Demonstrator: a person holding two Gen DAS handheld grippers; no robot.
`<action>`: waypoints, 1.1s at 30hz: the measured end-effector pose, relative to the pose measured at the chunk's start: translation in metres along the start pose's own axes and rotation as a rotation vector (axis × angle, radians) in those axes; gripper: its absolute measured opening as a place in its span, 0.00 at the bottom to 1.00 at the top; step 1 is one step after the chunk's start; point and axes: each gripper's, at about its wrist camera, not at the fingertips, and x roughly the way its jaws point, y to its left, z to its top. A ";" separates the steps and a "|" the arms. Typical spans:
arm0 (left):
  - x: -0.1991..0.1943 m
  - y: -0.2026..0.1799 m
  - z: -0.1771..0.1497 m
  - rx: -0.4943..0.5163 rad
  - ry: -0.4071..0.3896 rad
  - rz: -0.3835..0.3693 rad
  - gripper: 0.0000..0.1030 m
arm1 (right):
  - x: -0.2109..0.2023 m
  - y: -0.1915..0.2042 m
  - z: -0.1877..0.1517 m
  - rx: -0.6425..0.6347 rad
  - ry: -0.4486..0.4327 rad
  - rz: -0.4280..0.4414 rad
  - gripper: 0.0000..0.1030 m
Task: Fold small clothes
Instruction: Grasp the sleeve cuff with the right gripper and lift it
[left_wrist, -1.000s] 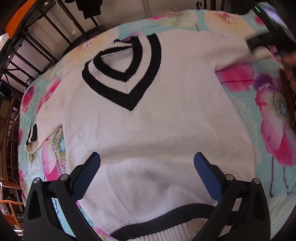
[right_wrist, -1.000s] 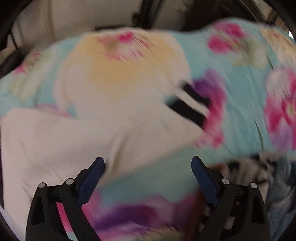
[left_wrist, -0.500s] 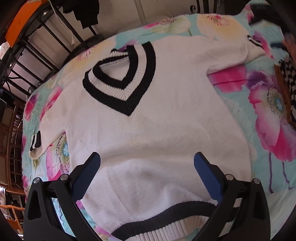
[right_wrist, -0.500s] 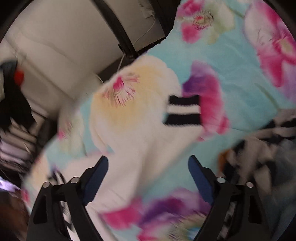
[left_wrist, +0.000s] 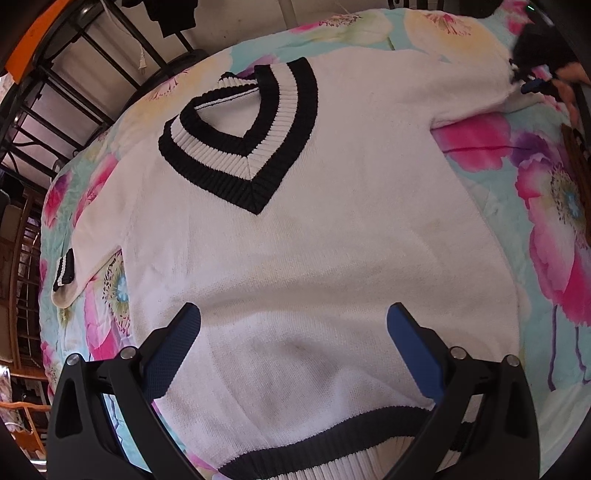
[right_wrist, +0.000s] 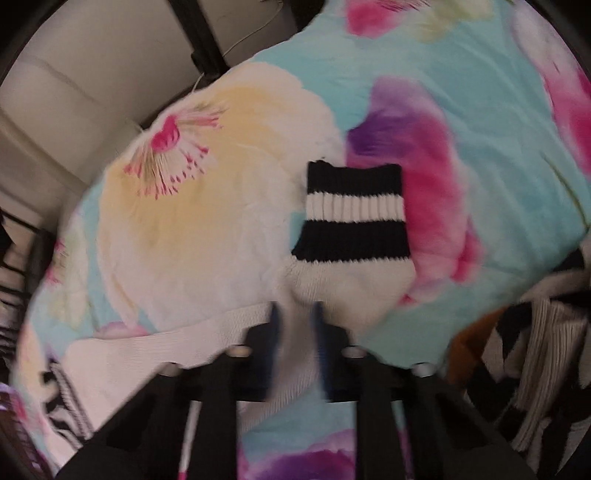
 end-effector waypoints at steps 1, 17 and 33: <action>-0.003 0.001 0.001 -0.006 -0.008 -0.001 0.96 | -0.005 -0.004 -0.001 0.023 0.000 0.017 0.06; -0.008 -0.008 -0.002 0.030 -0.028 0.024 0.96 | -0.012 -0.047 -0.042 0.020 0.088 -0.017 0.04; -0.001 -0.005 0.005 0.011 -0.017 0.029 0.96 | -0.052 -0.025 -0.027 0.048 -0.127 0.155 0.06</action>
